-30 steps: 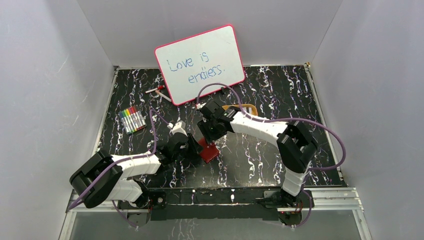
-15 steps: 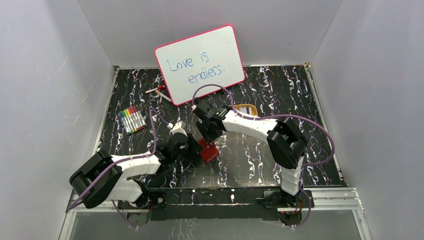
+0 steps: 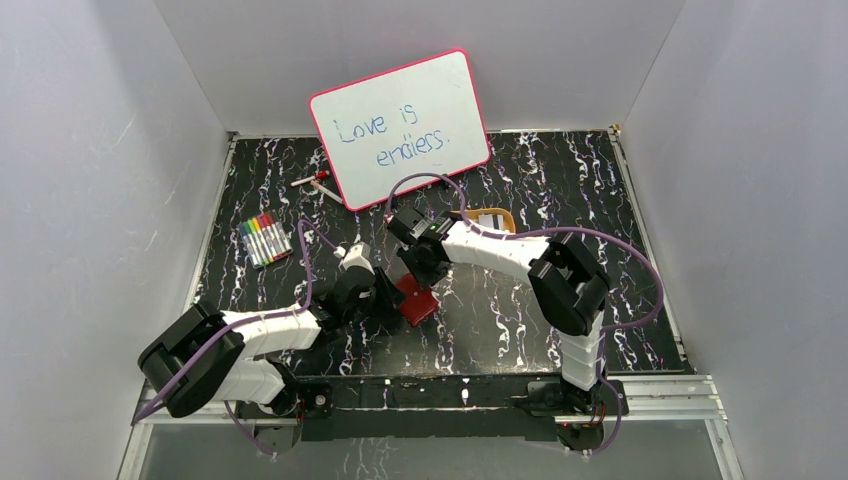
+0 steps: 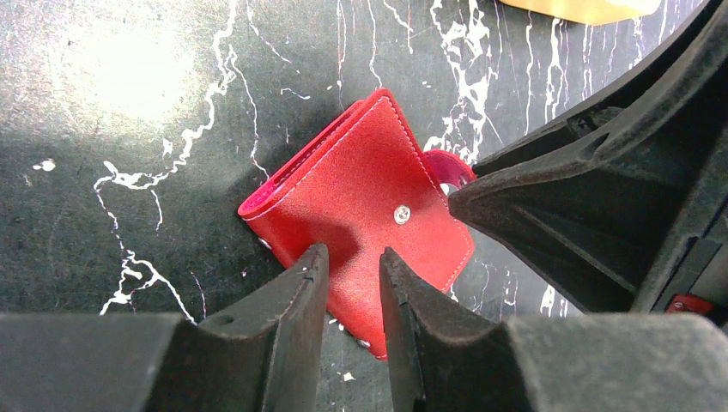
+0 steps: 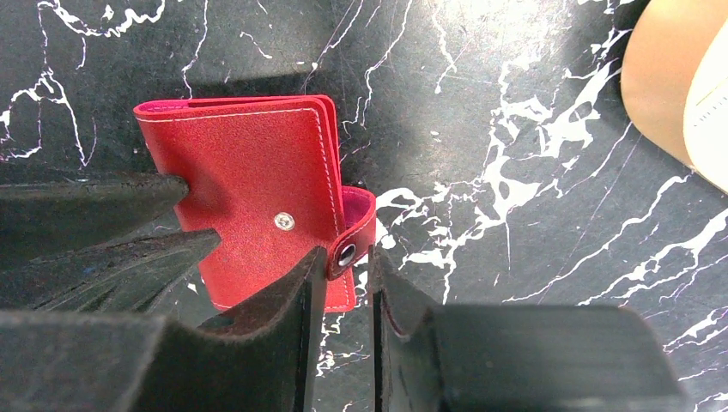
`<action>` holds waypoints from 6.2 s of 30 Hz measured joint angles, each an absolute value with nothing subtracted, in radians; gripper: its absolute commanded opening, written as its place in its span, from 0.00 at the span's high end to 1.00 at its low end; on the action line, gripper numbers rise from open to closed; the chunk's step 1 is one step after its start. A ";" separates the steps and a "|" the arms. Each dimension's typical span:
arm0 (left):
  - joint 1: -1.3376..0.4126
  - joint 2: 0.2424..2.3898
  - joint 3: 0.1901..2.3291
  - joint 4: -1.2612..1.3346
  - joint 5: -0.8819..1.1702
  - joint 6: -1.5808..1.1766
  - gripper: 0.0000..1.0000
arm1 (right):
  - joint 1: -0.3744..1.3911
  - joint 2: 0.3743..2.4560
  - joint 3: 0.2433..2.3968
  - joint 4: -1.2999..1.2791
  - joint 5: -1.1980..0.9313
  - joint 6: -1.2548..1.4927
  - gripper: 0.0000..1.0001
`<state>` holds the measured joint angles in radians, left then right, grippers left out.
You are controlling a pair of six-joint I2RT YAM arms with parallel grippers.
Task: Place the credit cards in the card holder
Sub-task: Close the card holder at the center of the board.
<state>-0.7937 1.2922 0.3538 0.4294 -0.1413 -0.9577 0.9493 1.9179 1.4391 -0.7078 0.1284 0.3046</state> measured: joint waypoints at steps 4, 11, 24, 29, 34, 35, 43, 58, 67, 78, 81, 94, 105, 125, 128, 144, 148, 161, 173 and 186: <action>-0.794 1.292 0.354 0.430 -0.141 -0.958 0.73 | 0.949 1.918 1.441 -0.707 0.128 0.304 0.56; -0.794 1.292 0.353 0.430 -0.141 -0.958 0.73 | 0.949 1.914 1.442 -0.701 0.128 0.303 0.59; -0.794 1.285 0.350 0.430 -0.142 -0.958 0.73 | 0.949 1.910 1.442 -0.698 0.128 0.304 0.72; -0.794 1.285 0.350 0.430 -0.142 -0.958 0.73 | 0.949 1.908 1.442 -0.692 0.128 0.309 0.60; -0.794 1.285 0.350 0.430 -0.142 -0.958 0.73 | 0.949 1.887 1.442 -0.669 0.131 0.310 0.61; -0.794 1.285 0.350 0.430 -0.142 -0.958 0.73 | 0.949 1.882 1.442 -0.666 0.132 0.310 0.62; -0.794 1.285 0.350 0.430 -0.142 -0.958 0.73 | 0.949 1.877 1.442 -0.656 0.128 0.310 0.64; -0.794 1.285 0.347 0.435 -0.142 -0.962 0.73 | 0.942 1.877 1.442 -0.665 0.117 0.310 0.67; -0.794 1.284 0.341 0.442 -0.142 -0.962 0.73 | 0.937 1.879 1.442 -0.683 0.101 0.309 0.74; -0.794 1.283 0.341 0.442 -0.142 -0.962 0.73 | 0.935 1.890 1.442 -0.683 0.094 0.308 0.74; -0.794 1.283 0.340 0.442 -0.142 -0.962 0.73 | 0.934 1.890 1.442 -0.683 0.094 0.308 0.78; -0.794 1.281 0.339 0.442 -0.142 -0.962 0.73 | 0.920 1.893 1.442 -0.682 0.090 0.307 0.76; -0.794 1.281 0.339 0.442 -0.142 -0.962 0.73 | 0.916 1.900 1.424 -0.681 0.075 0.304 1.00; -0.794 1.281 0.339 0.442 -0.142 -0.962 0.73 | 0.891 1.831 1.359 -0.588 -0.034 0.319 1.00; -0.794 1.281 0.339 0.442 -0.141 -0.961 0.73 | 0.891 1.831 1.359 -0.580 -0.049 0.318 1.00; -0.794 1.284 0.339 0.443 -0.141 -0.961 0.73 | 0.891 1.856 1.333 -0.546 -0.113 0.290 1.00; -0.794 1.286 0.339 0.445 -0.141 -0.961 0.73 | 0.891 1.857 1.320 -0.535 -0.120 0.286 1.00; -0.794 1.288 0.339 0.448 -0.141 -0.962 0.73 | 0.891 1.859 1.312 -0.511 -0.123 0.285 1.00; -0.794 1.288 0.339 0.449 -0.141 -0.962 0.73 | 0.892 1.874 1.311 -0.496 -0.119 0.288 1.00; -0.794 1.289 0.339 0.449 -0.141 -0.962 0.73 | 0.891 1.887 1.312 -0.492 -0.128 0.288 1.00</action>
